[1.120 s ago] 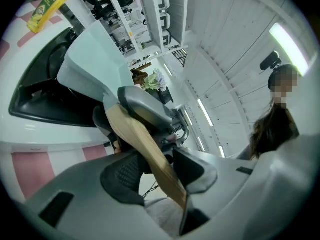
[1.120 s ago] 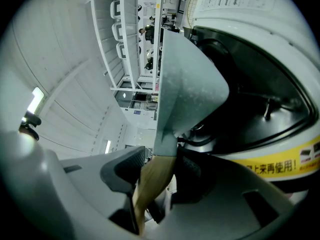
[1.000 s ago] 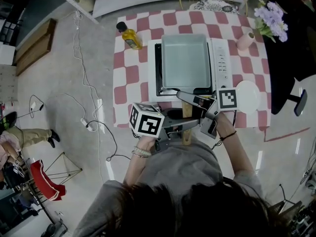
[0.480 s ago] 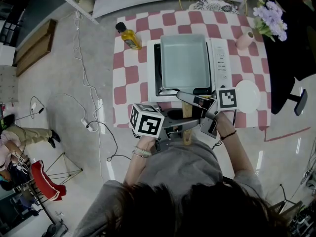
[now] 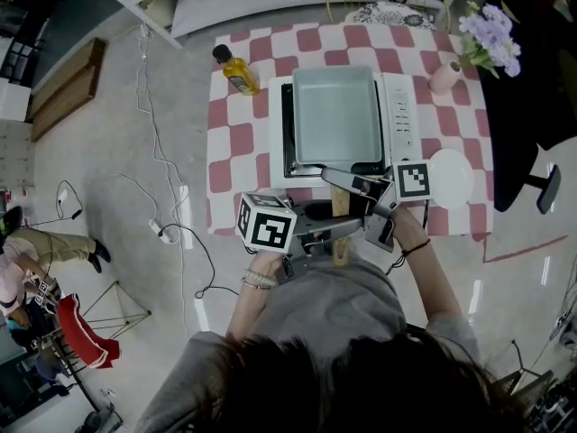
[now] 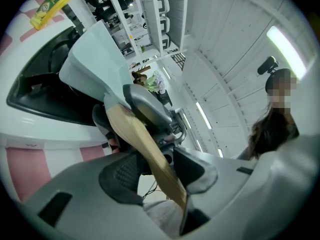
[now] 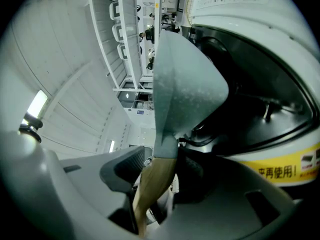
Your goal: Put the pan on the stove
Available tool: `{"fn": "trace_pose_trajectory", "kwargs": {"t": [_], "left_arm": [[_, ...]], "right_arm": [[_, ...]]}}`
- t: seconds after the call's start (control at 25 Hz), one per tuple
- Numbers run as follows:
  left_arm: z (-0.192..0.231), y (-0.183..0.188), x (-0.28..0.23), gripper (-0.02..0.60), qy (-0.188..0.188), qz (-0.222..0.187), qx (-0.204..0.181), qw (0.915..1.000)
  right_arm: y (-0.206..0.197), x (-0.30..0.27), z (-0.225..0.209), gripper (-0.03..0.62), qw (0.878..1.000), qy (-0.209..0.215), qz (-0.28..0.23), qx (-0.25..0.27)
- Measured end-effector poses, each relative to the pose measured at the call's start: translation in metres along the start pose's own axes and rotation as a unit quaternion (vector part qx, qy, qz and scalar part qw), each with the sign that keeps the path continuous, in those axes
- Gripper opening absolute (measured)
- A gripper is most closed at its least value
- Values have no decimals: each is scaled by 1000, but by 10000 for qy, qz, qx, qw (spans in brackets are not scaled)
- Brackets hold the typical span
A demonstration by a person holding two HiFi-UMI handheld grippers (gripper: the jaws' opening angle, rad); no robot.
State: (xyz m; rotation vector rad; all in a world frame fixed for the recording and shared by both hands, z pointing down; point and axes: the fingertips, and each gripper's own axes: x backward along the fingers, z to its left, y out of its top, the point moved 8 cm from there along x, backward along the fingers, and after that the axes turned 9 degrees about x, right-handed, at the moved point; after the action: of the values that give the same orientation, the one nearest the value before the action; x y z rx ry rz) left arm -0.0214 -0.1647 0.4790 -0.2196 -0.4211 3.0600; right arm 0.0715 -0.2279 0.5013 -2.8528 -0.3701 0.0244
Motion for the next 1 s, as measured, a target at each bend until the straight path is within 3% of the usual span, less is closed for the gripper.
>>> {"fn": "trace_pose_trajectory", "kwargs": {"t": [0.36,1.0], "left_arm": [[1,-2,6,222,215,-224,-96,9995],[-2,-6,36,224,617,-739,-426,9944]], "right_arm": [[1,3,1,256,9998,-102,-163,24],[-3,28,7,255,9985,-303,-402,231]]}}
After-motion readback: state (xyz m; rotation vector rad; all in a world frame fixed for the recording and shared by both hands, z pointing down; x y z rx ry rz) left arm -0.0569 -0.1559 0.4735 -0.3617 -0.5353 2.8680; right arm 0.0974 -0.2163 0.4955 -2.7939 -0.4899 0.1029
